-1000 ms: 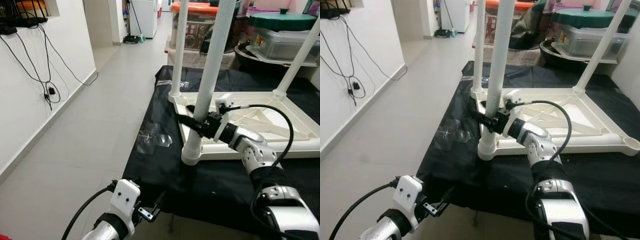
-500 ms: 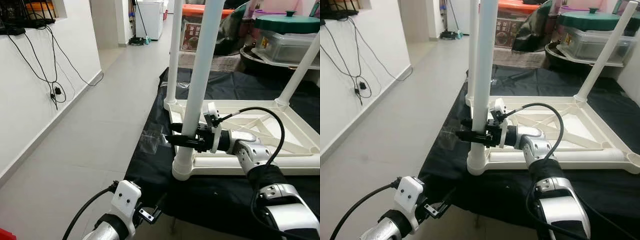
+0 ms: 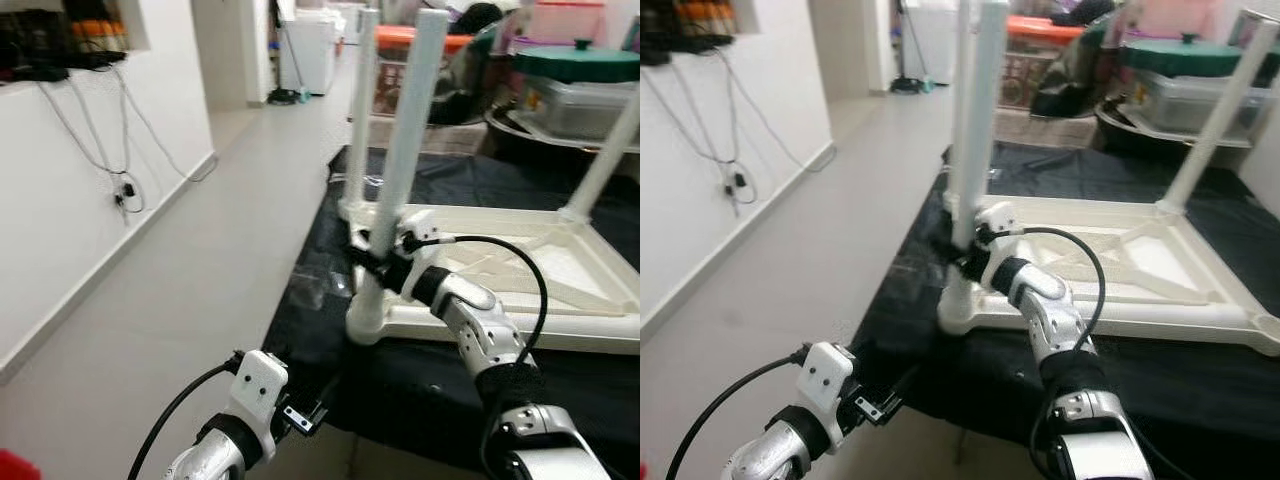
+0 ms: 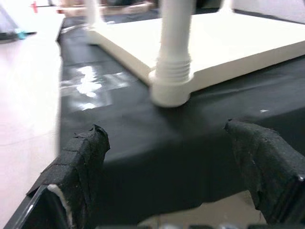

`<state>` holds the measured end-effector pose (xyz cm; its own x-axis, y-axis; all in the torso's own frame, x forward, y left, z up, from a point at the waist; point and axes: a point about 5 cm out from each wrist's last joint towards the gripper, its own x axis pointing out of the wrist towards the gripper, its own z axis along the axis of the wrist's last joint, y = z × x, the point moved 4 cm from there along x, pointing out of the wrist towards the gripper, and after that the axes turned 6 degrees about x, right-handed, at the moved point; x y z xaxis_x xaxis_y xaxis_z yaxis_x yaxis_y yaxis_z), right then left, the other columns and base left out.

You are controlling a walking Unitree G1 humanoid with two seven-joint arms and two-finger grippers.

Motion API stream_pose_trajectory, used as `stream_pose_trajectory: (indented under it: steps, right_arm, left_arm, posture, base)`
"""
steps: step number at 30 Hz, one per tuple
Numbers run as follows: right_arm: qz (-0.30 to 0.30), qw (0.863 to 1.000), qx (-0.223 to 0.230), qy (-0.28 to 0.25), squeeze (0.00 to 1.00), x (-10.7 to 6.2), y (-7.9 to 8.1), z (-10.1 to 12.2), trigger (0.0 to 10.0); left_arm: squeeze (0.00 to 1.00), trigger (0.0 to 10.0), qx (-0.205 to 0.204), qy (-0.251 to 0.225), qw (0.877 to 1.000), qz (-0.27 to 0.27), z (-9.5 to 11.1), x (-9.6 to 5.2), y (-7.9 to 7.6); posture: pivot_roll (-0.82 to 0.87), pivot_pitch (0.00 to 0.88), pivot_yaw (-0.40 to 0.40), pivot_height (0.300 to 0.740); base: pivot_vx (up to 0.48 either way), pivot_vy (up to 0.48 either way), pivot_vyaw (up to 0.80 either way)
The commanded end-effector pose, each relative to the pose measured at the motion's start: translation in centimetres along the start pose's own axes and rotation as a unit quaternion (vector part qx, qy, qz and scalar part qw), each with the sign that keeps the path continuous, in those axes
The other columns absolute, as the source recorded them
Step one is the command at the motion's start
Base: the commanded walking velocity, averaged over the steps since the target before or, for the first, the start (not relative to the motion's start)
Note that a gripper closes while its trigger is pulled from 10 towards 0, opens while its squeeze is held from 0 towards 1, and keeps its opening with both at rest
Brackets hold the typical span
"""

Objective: Building children table

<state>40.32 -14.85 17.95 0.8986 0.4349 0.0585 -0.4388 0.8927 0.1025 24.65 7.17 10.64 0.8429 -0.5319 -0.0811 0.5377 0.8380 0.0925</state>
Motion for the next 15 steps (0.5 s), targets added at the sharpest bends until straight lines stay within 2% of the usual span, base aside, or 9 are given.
stream_pose_trajectory:
  steps: [1,2,3,4,5,8,9,11,15]
  right_arm:
    - [-0.089,0.996,0.004,0.0,0.0,-1.2,-2.6,-0.5,0.0]
    - [-0.149,0.989,0.01,-0.001,0.0,-1.8,-3.6,-0.7,0.0]
    - [-0.149,0.989,0.01,-0.001,0.0,-1.8,-3.6,-0.7,0.0]
    - [-0.221,0.975,0.009,0.002,0.0,-2.9,-4.6,-1.2,0.0]
    - [-0.221,0.975,0.009,0.002,0.0,-2.9,-4.6,-1.2,0.0]
    - [-0.397,0.918,0.019,-0.001,0.0,-6.0,-5.1,-2.1,0.0]
    - [-0.397,0.918,0.019,-0.001,0.0,-6.0,-5.1,-2.1,0.0]
    - [-0.463,0.885,0.045,-0.012,0.0,-6.9,-4.5,-2.3,0.0]
    - [-0.491,0.869,0.063,-0.022,0.0,-5.7,-2.7,-2.5,0.0]
  left_arm:
    - [0.0,10.0,-0.002,0.006,1.0,0.0,-0.4,0.0,0.1]
    - [0.0,10.0,-0.002,0.005,1.0,0.0,-0.4,0.1,0.2]
    - [0.0,10.0,-0.002,0.005,1.0,0.0,-0.4,0.1,0.2]
    - [0.0,10.0,-0.002,0.005,1.0,0.0,-0.4,0.1,0.2]
    - [0.0,10.0,-0.002,0.005,1.0,0.0,-0.4,0.1,0.2]
    - [0.0,10.0,-0.001,0.004,1.0,-0.002,-0.5,0.2,0.1]
    - [0.0,10.0,-0.001,0.004,1.0,-0.002,-0.5,0.2,0.1]
    - [0.0,10.0,-0.001,0.003,1.0,-0.002,-0.4,0.3,0.1]
    - [0.0,10.0,0.004,-0.006,1.0,-0.003,-0.2,0.4,0.0]
  posture:
    - [0.09,0.0,-0.023,0.74]
    - [0.09,0.0,-0.021,0.74]
    - [0.09,0.0,-0.021,0.74]
    - [0.08,0.0,-0.021,0.74]
    - [0.08,0.0,-0.021,0.74]
    - [0.08,0.0,-0.015,0.74]
    - [0.08,0.0,-0.015,0.74]
    - [0.08,0.0,-0.018,0.74]
    - [0.08,0.0,-0.02,0.74]
  base:
    - [0.0,0.0,0.0]
    - [0.0,0.0,0.0]
    - [0.0,0.0,0.0]
    - [0.0,0.0,0.0]
    - [0.0,0.0,0.0]
    - [0.0,0.0,0.0]
    - [0.0,0.0,0.0]
    - [0.0,0.0,0.0]
    - [0.0,0.0,0.0]
